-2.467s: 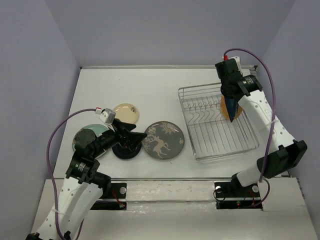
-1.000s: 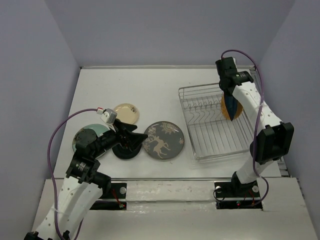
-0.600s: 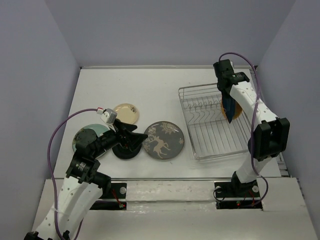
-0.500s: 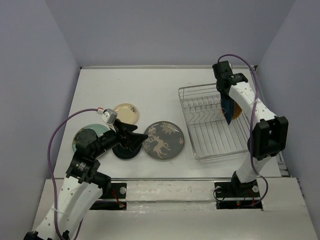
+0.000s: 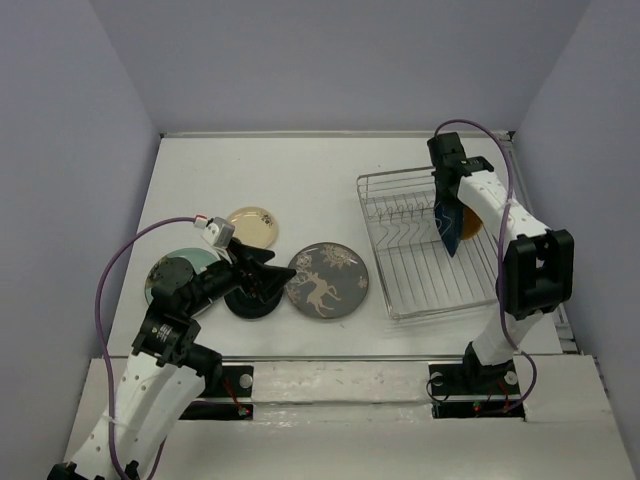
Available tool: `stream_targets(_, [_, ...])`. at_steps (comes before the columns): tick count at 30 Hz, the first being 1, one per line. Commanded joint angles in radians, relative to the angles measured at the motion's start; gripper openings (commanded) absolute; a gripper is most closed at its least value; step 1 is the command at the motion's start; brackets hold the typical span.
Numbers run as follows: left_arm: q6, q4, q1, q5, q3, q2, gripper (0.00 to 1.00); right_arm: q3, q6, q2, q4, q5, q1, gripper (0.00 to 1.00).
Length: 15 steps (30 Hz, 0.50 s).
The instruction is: Load the plates into the dish rack
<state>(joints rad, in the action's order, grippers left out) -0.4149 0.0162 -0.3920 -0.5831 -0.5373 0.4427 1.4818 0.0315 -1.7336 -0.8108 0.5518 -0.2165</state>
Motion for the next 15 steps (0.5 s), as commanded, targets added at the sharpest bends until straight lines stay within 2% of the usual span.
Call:
stream_targets(1, [0.010, -0.028, -0.007, -0.001, -0.007, 0.008, 0.99, 0.006, -0.002, 0.006, 0.110, -0.030, -0.001, 0.11])
stream_targets(3, [0.010, -0.024, -0.007, 0.003, -0.007, 0.010, 0.99, 0.006, -0.001, 0.005, 0.113, 0.003, 0.008, 0.20])
stream_targets(4, [0.011, -0.021, -0.007, 0.011, -0.007, 0.008, 0.99, 0.008, -0.001, 0.006, 0.111, 0.013, 0.008, 0.38])
stream_targets(5, [0.011, -0.019, -0.007, 0.022, -0.010, 0.010, 0.99, 0.008, -0.001, 0.012, 0.114, 0.025, 0.008, 0.48])
stream_targets(6, [0.011, -0.018, -0.007, 0.029, -0.010, 0.011, 0.99, 0.011, -0.007, 0.017, 0.113, 0.030, 0.008, 0.62])
stream_targets(7, [0.010, -0.018, -0.005, 0.031, -0.012, 0.017, 0.99, 0.011, -0.008, 0.022, 0.114, 0.036, 0.008, 0.62])
stream_targets(8, [0.010, -0.018, -0.004, 0.038, -0.012, 0.030, 0.99, 0.012, -0.013, 0.035, 0.117, 0.042, 0.008, 0.70])
stream_targets(10, [0.010, -0.018, -0.002, 0.051, -0.015, 0.040, 0.99, 0.014, -0.028, 0.052, 0.119, 0.051, 0.008, 0.78])
stream_targets(13, [0.010, 0.011, 0.005, 0.092, -0.026, 0.053, 0.99, 0.021, -0.099, 0.101, 0.116, 0.033, 0.008, 0.83])
stream_targets(15, [0.010, 0.021, 0.010, 0.152, -0.033, 0.056, 0.99, 0.021, -0.133, 0.141, 0.110, -0.036, 0.008, 0.84])
